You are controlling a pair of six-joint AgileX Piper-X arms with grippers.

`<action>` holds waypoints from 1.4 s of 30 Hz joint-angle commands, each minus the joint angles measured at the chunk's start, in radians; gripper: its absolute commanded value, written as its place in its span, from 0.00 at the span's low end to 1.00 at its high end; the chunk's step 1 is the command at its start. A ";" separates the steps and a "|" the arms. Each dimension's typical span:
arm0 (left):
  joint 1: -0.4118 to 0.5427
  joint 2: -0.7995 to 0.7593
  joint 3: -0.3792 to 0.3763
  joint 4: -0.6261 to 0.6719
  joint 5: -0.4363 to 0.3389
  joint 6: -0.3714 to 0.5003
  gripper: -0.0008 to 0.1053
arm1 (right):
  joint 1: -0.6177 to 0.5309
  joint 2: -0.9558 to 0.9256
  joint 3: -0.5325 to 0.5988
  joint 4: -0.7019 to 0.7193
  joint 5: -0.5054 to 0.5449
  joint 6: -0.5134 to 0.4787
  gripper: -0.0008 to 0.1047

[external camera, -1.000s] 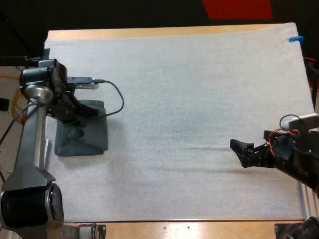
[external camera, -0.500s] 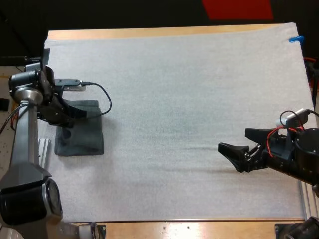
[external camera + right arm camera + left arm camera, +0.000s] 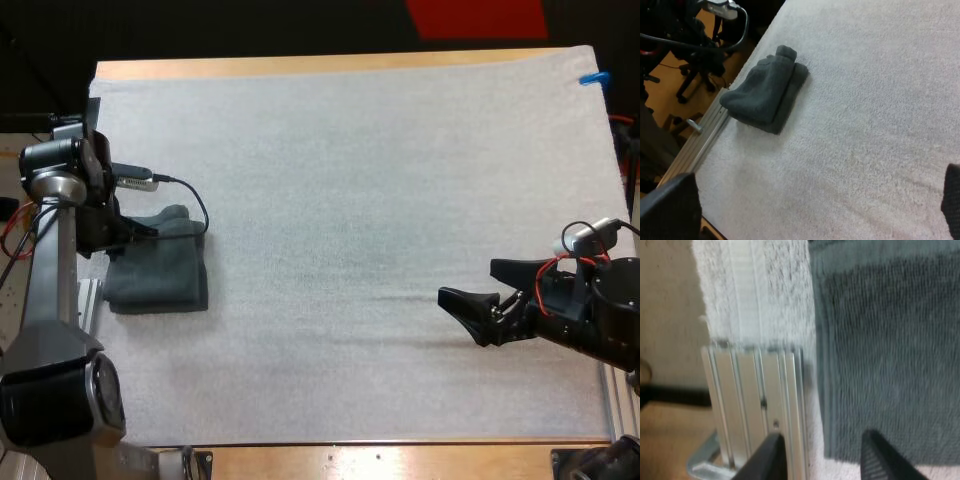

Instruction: Pick towel from pile fold and stack

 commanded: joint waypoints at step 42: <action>-0.320 -0.881 0.312 -0.231 0.272 -0.054 0.34 | -0.630 0.062 -0.133 0.285 0.331 -0.462 0.91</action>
